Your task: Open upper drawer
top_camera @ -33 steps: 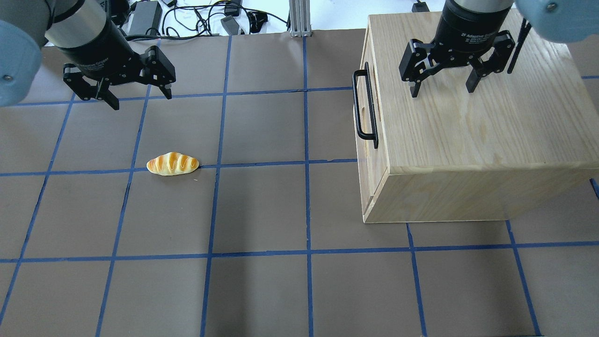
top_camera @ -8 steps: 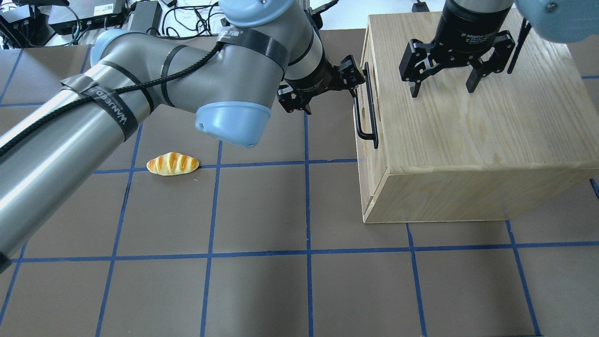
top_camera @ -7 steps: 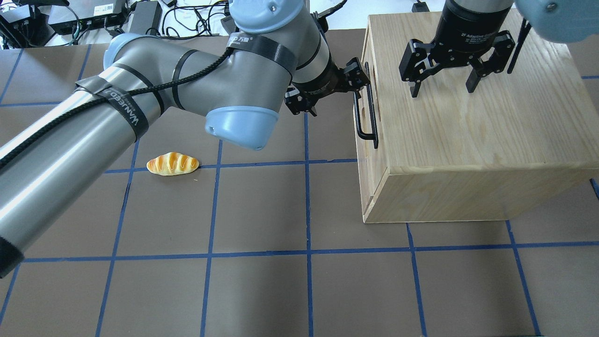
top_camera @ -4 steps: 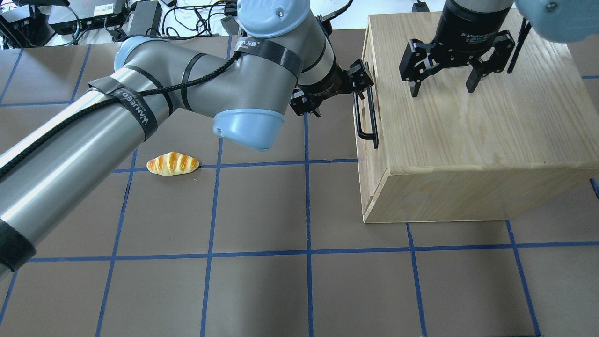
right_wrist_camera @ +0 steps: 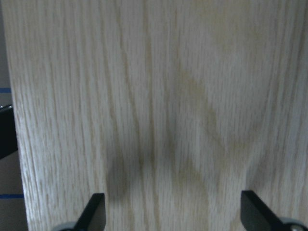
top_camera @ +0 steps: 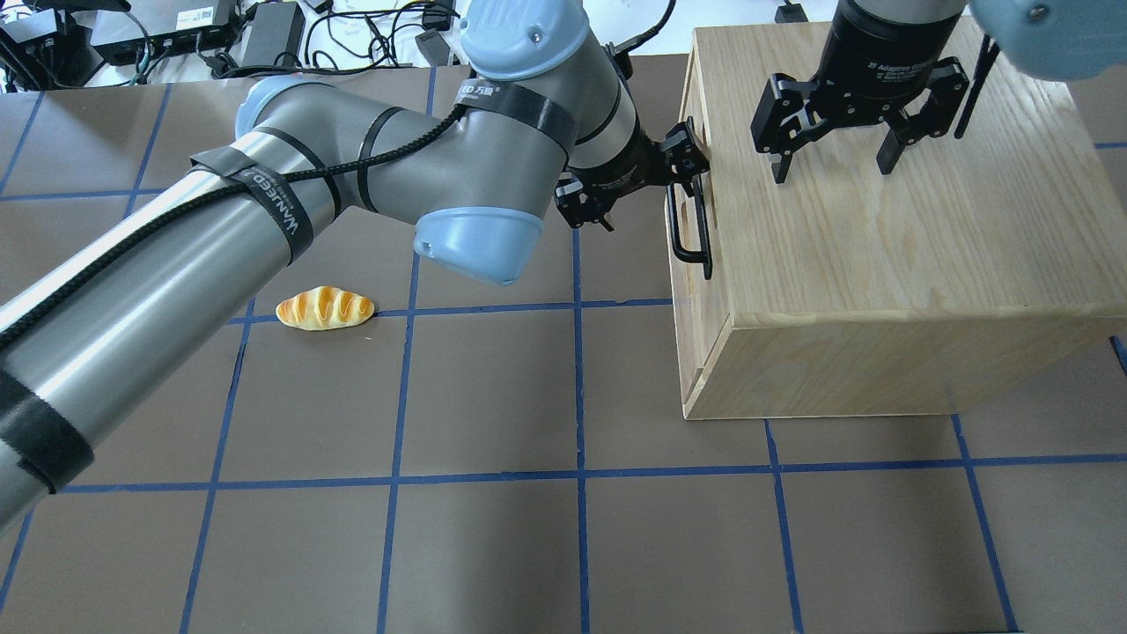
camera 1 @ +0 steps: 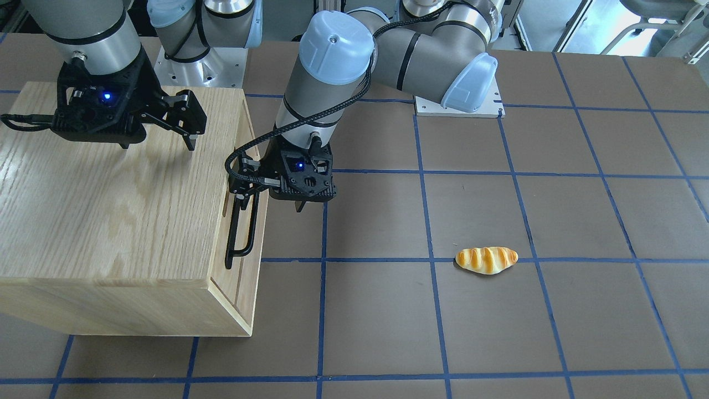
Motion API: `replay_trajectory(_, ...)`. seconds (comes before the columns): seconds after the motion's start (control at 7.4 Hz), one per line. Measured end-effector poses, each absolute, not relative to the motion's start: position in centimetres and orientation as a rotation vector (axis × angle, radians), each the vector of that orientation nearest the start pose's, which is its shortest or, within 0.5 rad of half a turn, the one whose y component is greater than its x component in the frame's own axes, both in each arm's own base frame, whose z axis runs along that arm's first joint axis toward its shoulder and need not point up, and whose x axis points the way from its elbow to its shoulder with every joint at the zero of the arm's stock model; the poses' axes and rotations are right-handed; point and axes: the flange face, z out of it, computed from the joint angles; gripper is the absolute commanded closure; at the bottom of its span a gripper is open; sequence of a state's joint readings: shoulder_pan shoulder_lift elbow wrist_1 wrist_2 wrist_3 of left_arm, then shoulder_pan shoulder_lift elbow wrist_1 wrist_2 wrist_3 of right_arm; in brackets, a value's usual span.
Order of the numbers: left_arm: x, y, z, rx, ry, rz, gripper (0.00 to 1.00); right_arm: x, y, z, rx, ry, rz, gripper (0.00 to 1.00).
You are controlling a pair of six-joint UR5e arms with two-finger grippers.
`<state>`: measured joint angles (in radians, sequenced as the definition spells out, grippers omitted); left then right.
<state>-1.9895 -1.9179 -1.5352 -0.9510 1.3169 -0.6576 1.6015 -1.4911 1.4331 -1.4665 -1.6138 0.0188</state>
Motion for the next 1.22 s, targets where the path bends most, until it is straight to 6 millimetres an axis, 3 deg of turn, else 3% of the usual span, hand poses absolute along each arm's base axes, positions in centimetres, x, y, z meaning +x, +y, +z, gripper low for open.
replay_trajectory(0.41,-40.6,-52.6,37.1,-0.331,3.480,-0.225,0.00,14.5,-51.6,50.4,-0.019,3.185,0.073,0.00)
replay_trajectory(1.22,-38.8,-53.6,37.6,-0.270,3.412,-0.307,0.00,14.5,-51.6,50.5,-0.020,3.185,0.072,0.00)
